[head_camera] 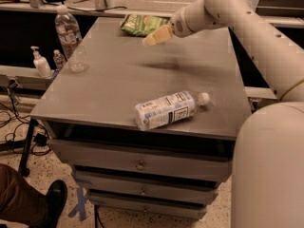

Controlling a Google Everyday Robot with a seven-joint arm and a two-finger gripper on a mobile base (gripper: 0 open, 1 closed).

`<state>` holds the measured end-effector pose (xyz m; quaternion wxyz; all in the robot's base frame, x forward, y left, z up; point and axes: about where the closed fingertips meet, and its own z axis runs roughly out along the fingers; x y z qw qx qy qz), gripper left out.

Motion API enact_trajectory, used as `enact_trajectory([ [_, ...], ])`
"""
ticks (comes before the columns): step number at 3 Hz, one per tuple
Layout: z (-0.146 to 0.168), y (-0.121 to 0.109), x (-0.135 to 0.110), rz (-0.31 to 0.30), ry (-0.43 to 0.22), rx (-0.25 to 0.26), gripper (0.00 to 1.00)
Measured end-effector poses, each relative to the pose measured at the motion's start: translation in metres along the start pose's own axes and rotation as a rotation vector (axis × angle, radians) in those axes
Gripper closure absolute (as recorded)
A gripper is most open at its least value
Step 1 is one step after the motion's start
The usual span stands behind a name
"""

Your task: Move green jalapeno chip bag near blue plastic bottle

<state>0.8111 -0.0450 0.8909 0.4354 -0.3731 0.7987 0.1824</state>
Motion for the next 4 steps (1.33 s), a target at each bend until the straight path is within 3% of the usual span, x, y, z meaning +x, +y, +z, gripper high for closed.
enact_trajectory([
  [1, 0.023, -0.026, -0.012, 0.024, -0.047, 0.069, 0.00],
  [3, 0.072, -0.055, -0.012, 0.017, -0.017, 0.147, 0.00],
  [4, 0.090, -0.065, -0.006, 0.032, 0.007, 0.167, 0.18],
])
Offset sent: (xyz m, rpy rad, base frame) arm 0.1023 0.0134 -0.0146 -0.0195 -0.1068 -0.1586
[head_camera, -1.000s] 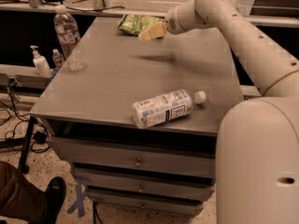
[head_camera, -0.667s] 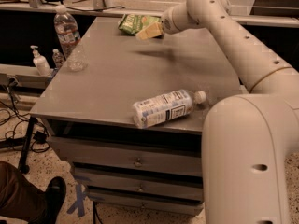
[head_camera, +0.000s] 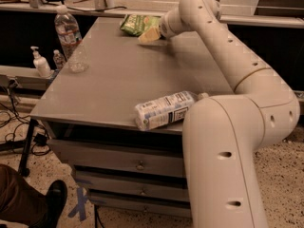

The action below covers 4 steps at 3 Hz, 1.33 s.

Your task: Move green jalapeno chip bag near blue plastic bottle

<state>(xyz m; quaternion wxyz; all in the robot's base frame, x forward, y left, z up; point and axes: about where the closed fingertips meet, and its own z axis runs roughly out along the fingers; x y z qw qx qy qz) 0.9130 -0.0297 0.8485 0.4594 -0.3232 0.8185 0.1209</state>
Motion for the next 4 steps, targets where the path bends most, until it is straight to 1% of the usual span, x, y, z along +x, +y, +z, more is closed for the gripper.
enact_trajectory([
  [1, 0.008, -0.006, 0.003, 0.008, 0.012, 0.015, 0.41],
  [2, 0.006, -0.014, 0.002, 0.005, 0.012, 0.031, 0.64],
  [3, -0.004, -0.020, -0.005, 0.000, -0.004, 0.043, 0.88],
  [4, -0.024, -0.019, -0.012, -0.003, -0.025, 0.033, 1.00],
])
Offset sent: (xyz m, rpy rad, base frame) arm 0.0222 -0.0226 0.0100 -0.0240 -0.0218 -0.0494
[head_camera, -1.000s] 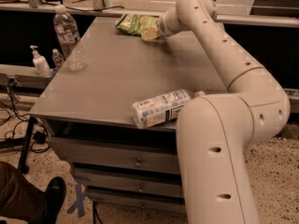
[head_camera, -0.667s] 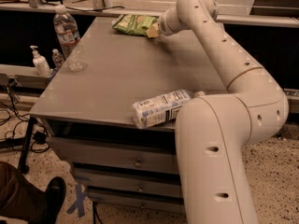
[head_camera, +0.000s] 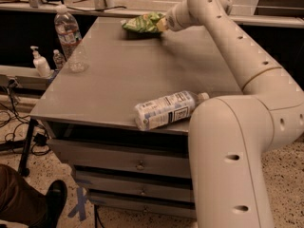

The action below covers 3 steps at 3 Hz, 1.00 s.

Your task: Move green jalapeno chip bag near blue plastic bottle

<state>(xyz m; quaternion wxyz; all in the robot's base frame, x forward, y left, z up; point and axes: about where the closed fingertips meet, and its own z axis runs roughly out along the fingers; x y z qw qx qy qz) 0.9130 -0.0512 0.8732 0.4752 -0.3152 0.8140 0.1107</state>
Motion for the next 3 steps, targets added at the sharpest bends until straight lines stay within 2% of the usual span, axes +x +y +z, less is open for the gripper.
enact_trajectory([
  [2, -0.080, 0.018, 0.011, -0.013, -0.010, -0.082, 1.00],
  [3, -0.122, 0.031, 0.032, -0.030, 0.007, -0.130, 1.00],
])
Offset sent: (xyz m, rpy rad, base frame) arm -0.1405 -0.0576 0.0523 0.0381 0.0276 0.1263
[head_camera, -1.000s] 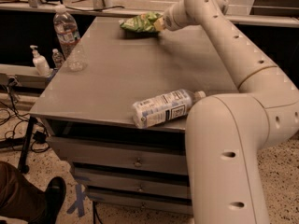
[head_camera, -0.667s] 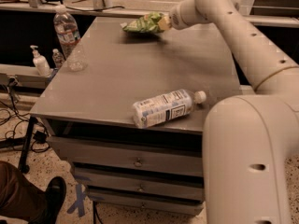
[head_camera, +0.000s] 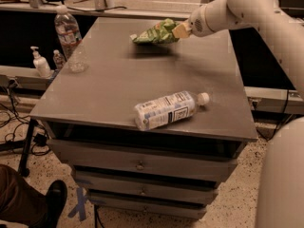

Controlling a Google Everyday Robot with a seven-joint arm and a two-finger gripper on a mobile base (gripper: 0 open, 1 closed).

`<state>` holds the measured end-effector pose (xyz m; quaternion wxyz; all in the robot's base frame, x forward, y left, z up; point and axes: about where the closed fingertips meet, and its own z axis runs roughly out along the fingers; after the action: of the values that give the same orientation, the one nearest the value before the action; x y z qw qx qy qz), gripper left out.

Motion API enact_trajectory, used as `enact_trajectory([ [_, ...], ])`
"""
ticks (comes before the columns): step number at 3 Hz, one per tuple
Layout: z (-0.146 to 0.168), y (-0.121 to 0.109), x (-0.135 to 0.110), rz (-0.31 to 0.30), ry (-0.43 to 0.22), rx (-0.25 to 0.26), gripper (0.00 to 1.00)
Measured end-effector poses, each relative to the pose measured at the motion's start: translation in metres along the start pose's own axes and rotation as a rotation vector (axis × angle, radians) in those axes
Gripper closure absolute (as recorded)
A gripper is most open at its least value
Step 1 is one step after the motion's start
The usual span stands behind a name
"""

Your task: Move green jalapeno chip bag near blue plastic bottle

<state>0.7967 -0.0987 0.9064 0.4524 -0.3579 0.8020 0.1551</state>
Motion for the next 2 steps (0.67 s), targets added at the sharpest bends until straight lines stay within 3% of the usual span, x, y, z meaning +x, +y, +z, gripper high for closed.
enact_trajectory([
  [2, -0.076, 0.031, 0.048, -0.088, 0.051, -0.073, 1.00],
])
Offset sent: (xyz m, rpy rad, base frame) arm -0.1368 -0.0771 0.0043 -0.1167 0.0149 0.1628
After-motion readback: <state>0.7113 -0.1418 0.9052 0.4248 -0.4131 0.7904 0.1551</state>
